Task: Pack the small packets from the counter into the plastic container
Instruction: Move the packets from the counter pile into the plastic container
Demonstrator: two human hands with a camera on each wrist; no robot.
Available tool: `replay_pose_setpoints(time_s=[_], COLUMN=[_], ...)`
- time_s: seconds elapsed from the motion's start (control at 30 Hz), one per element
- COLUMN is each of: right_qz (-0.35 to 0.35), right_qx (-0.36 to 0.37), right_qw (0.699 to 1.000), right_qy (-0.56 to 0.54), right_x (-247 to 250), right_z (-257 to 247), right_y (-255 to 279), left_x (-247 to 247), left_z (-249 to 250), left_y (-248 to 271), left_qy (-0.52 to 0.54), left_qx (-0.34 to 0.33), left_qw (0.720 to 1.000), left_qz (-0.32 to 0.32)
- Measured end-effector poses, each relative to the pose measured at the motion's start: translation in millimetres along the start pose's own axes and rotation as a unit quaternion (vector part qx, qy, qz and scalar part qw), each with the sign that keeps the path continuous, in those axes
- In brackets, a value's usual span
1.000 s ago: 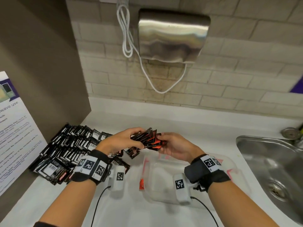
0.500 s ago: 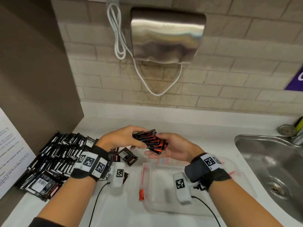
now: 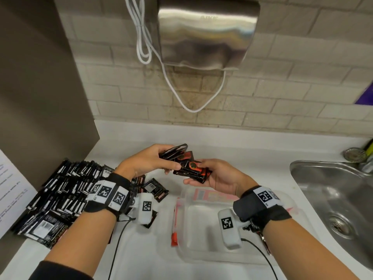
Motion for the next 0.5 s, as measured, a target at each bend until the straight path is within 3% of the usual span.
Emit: replay_pose_setpoints(time_s=[0.33,0.5], right_qz=[-0.024,-0.039], right_qx=[-0.002,-0.046], right_qw=[0.999,0.995], right_qy=[0.043,0.074], right_x=[6.8,1.1], right_z=[-2.8,0.7], right_y=[4.6,5.4], left_x=[-11.4,-21.8], left_z=[7.6,8.6], left_y=[-9.7,-14.2], left_qy=[-0.046,-0.074], left_qx=[-0.019,-0.042], left_qw=[0.999,0.996], left_qz=[0.006,0.003])
Point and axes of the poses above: each hand's wrist, its own y-axis away from the middle knuckle, its own x-axis out of the back of the hand, z = x × y, the point moved 1 cm from there along -y, towards the middle knuckle, and after that the axes turned 10 degrees about -y, right-handed, at the moved point
